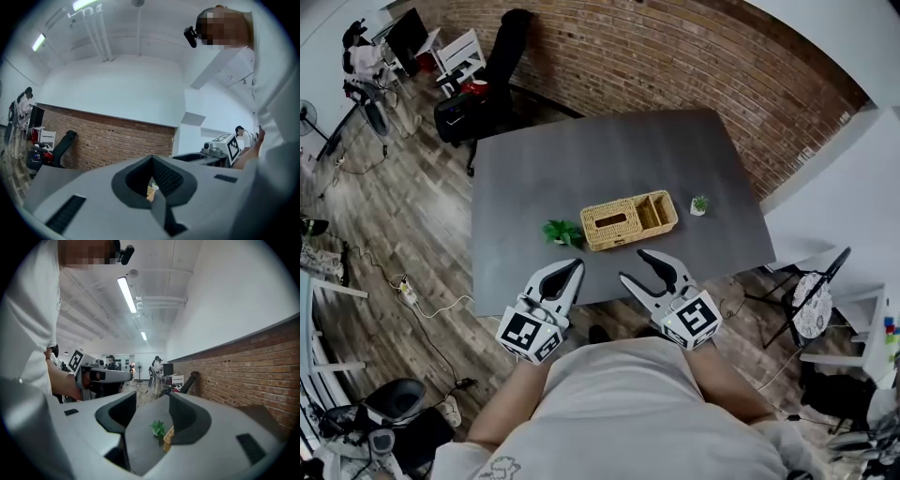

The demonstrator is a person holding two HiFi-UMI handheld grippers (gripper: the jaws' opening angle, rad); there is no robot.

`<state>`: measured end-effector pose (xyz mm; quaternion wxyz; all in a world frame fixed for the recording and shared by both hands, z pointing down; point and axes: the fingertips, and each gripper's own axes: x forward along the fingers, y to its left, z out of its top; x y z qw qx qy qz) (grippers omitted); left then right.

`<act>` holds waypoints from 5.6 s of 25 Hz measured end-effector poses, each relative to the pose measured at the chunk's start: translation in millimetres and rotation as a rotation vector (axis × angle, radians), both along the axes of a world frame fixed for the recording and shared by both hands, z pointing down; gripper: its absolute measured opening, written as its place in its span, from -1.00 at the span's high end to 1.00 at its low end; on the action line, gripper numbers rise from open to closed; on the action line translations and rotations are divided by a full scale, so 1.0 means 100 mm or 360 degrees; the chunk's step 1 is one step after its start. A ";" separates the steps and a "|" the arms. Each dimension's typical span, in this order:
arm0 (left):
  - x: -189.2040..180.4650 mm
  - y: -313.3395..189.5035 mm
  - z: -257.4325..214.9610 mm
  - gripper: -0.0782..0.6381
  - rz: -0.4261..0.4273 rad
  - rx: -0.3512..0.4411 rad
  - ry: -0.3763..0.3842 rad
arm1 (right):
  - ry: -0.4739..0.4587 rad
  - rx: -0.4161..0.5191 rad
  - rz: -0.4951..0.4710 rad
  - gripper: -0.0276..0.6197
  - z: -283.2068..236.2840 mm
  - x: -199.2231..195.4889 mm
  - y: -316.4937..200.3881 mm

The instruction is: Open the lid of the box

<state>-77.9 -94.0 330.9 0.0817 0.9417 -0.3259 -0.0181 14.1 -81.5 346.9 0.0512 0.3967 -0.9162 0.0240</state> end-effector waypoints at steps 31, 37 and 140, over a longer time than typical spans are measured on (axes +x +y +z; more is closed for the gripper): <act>0.05 -0.90 1.06 0.75 -0.0148 -0.0357 -0.0113 | 0.0339 -0.0444 -0.0511 0.16 1.38 -0.11 -1.17; 0.00 -1.05 1.37 0.75 -0.0194 -0.0481 -0.0124 | 0.0476 -0.0548 -0.0655 0.14 1.80 -0.16 -1.27; 0.00 -1.80 2.02 0.75 -0.0280 -0.0702 -0.0189 | 0.1093 -0.0603 -0.1434 0.56 2.35 -0.48 -3.41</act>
